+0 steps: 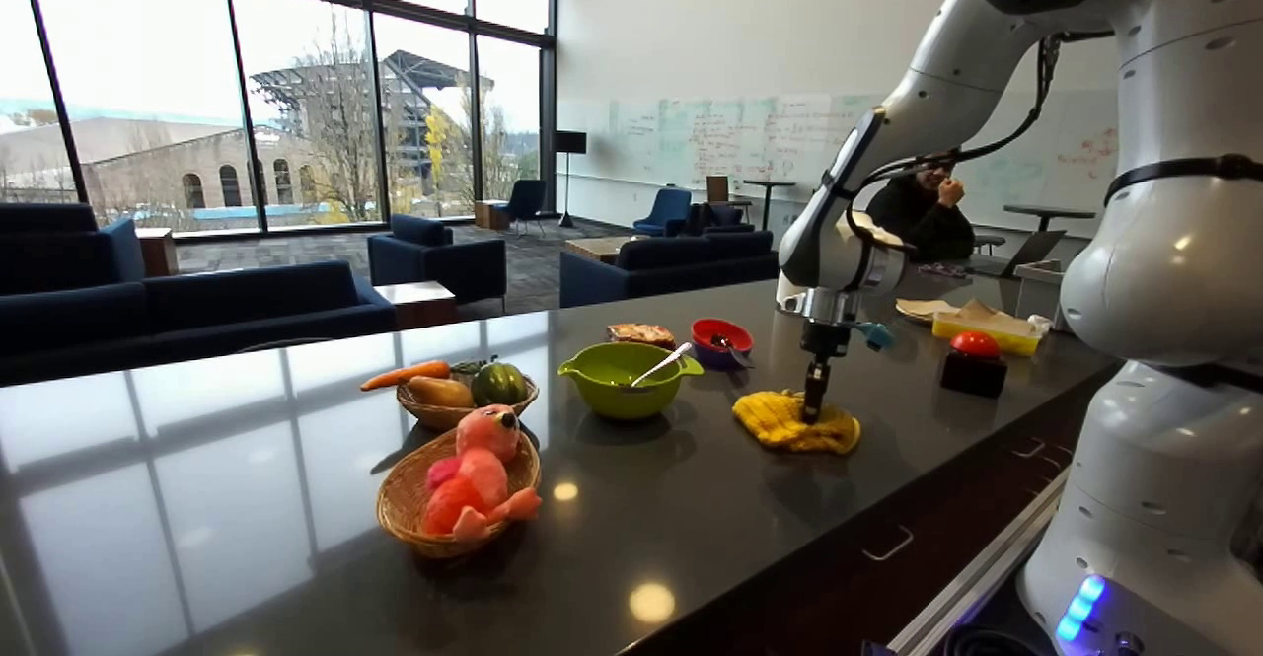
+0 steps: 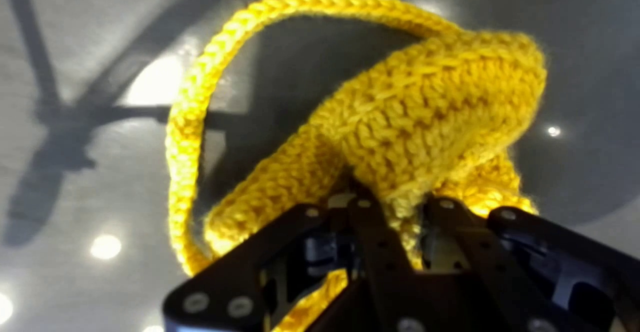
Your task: Use the towel to wipe the kitchen countertop
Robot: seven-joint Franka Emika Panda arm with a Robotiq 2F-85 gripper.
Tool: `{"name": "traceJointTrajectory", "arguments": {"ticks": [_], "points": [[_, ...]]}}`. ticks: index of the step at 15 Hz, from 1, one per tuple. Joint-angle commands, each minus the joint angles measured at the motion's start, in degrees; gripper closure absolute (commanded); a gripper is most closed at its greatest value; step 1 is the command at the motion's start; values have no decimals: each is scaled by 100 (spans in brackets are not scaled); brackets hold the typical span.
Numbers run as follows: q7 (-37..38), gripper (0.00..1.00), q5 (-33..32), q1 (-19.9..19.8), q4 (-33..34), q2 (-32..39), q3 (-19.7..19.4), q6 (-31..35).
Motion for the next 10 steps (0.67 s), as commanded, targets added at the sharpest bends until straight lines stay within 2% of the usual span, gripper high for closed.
{"name": "traceJointTrajectory", "arguments": {"ticks": [1, 10], "points": [[-214, 96, 621, 327, -457, -259, 303, -9], [-136, 96, 1580, 1502, -458, 171, 1136, 361]]}}
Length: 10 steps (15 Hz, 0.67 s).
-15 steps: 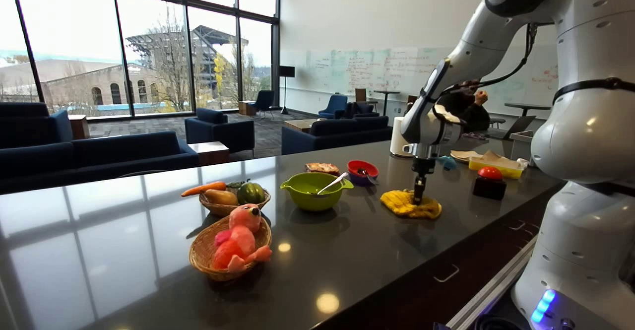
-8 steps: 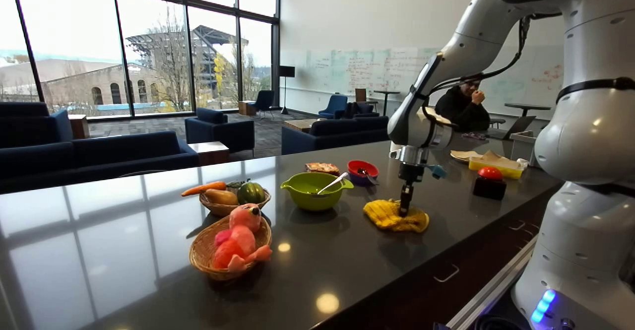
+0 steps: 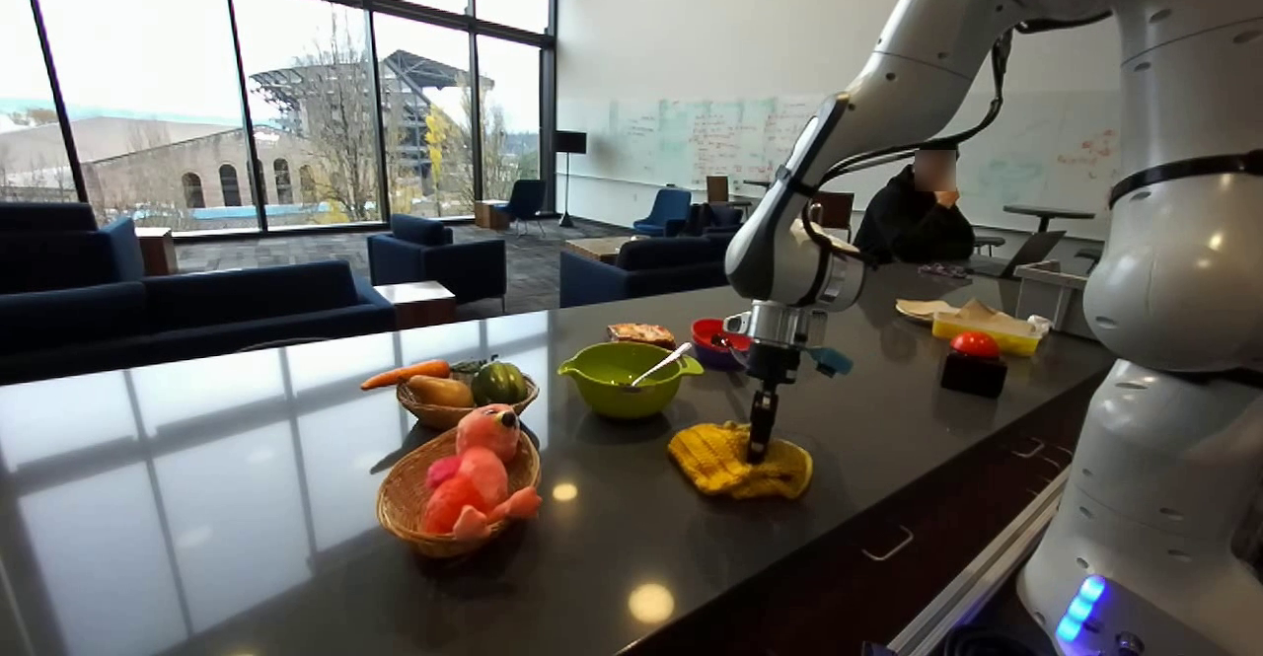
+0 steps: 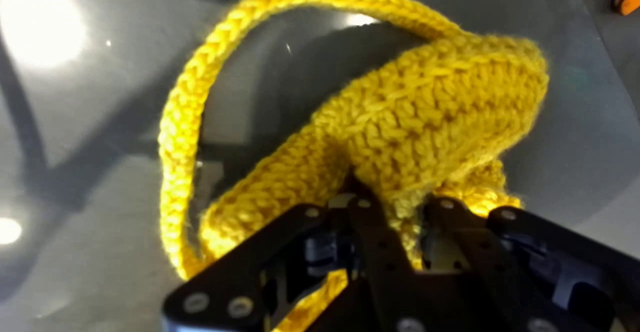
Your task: Use the towel to wipe the kitchen countertop
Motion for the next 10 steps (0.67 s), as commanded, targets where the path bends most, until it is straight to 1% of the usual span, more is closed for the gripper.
{"name": "traceJointTrajectory", "arguments": {"ticks": [1, 4, 7, 10], "points": [[-31, 96, 287, 479, 53, 396, 314, 334], [19, 96, 253, 748, 167, 540, 498, 435], [43, 96, 272, 909, 234, 610, 689, 401], [80, 96, 421, 1028, 249, 600, 950, 281]]}}
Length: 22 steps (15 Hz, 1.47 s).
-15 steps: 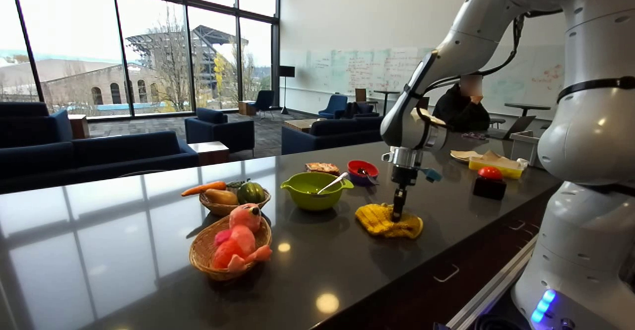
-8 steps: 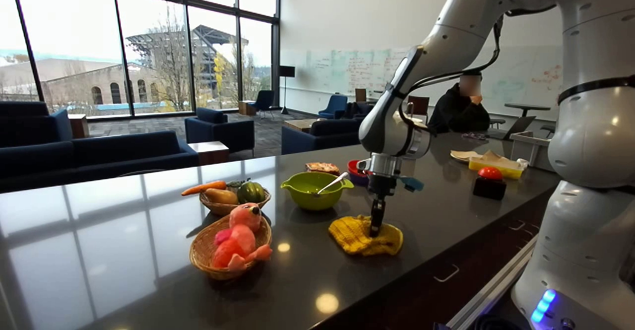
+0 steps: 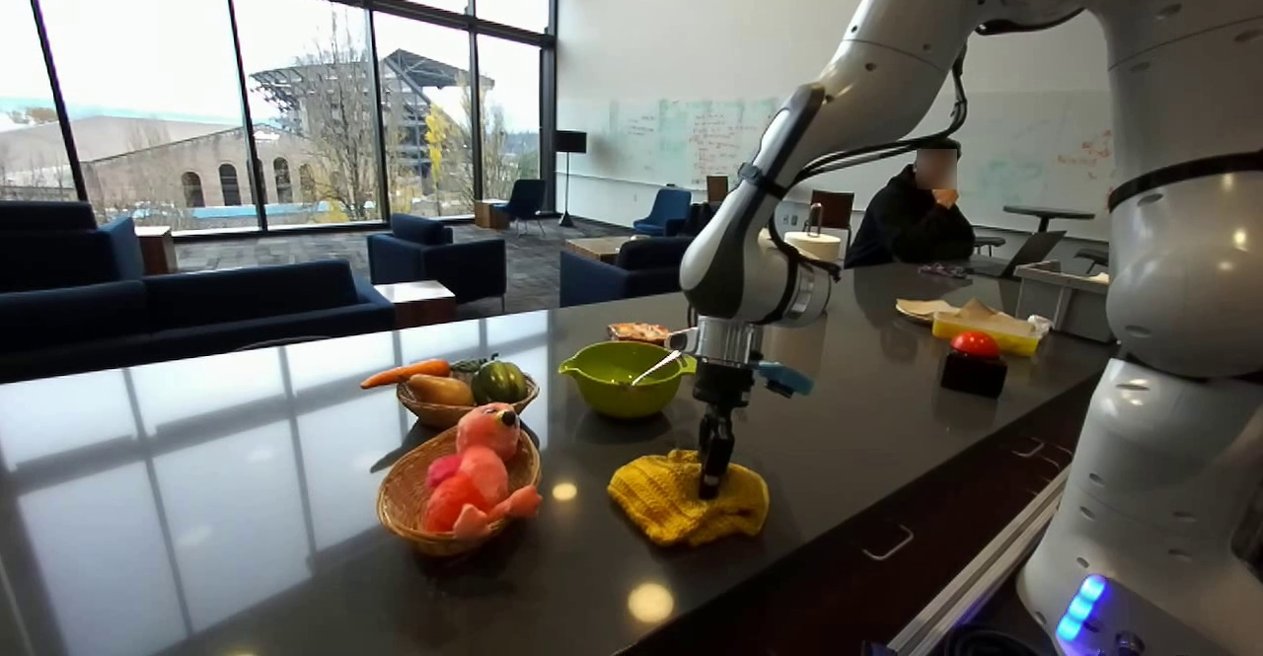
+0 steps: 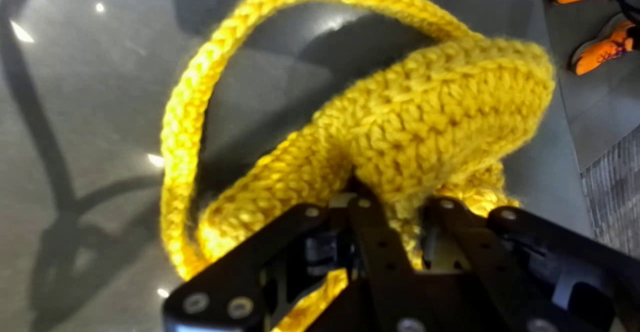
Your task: Use the towel to wipe the kitchen countertop
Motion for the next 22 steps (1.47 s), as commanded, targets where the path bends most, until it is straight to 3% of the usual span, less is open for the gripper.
{"name": "traceJointTrajectory", "arguments": {"ticks": [1, 5, 10, 22], "points": [[25, 96, 323, 212, 52, 360, 318, 27], [84, 96, 493, 345, -78, 235, 419, -130], [-112, 96, 304, 204, -70, 219, 153, -255], [-1142, 96, -854, -797, 163, -30, -1423, -776]]}}
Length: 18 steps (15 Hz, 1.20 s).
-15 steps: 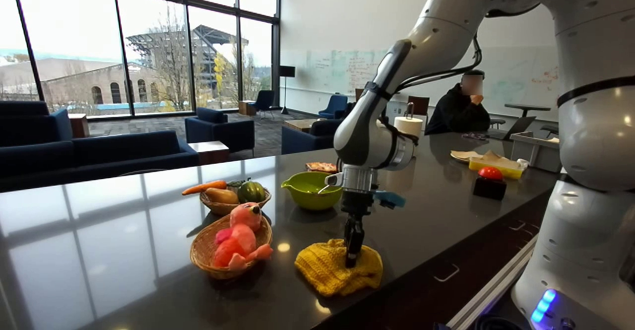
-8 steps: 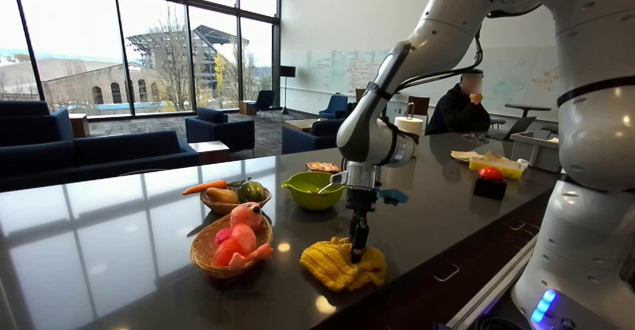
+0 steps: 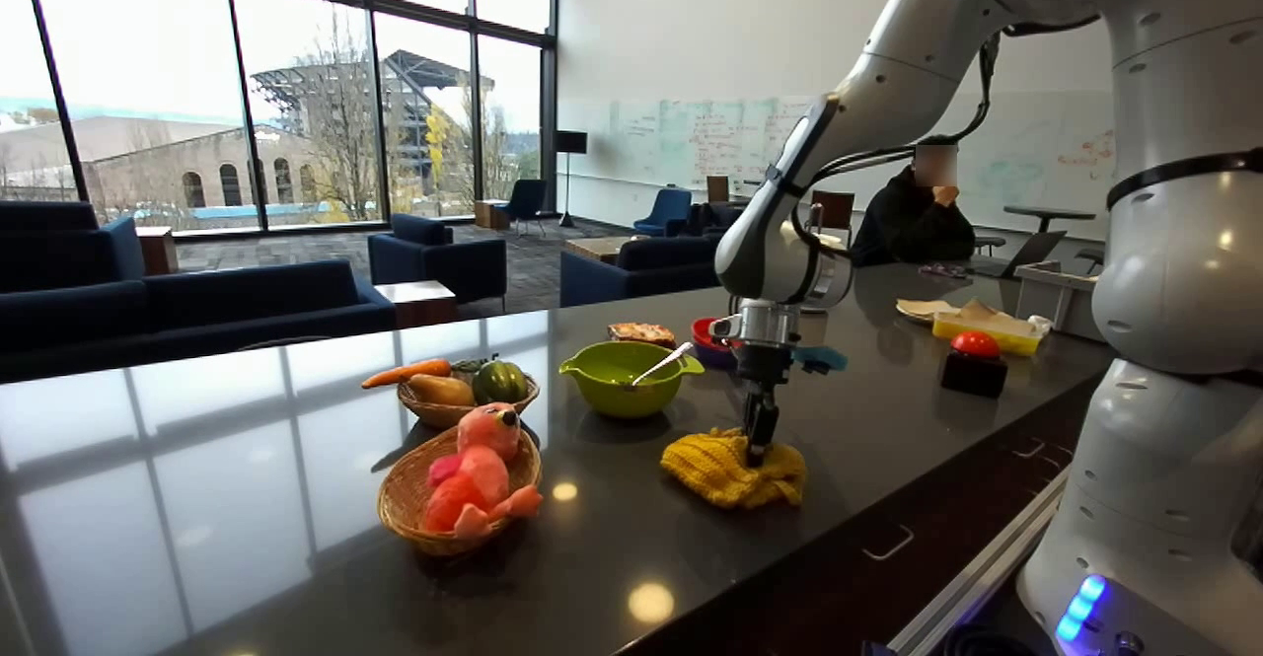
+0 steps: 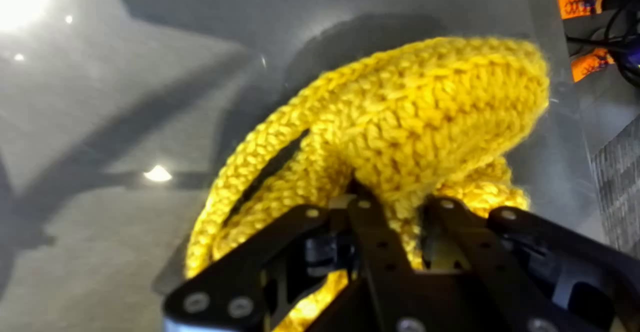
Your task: Use the towel to wipe the kitchen countertop
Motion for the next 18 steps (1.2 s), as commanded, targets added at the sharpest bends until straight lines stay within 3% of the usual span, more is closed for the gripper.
{"name": "traceJointTrajectory", "arguments": {"ticks": [1, 9, 18], "points": [[-321, 96, -510, -350, 86, 63, -515, 37], [-603, 96, -1488, -923, 449, 145, -1351, 124], [-861, 96, -1917, -1416, 1172, 505, -1671, 564]]}}
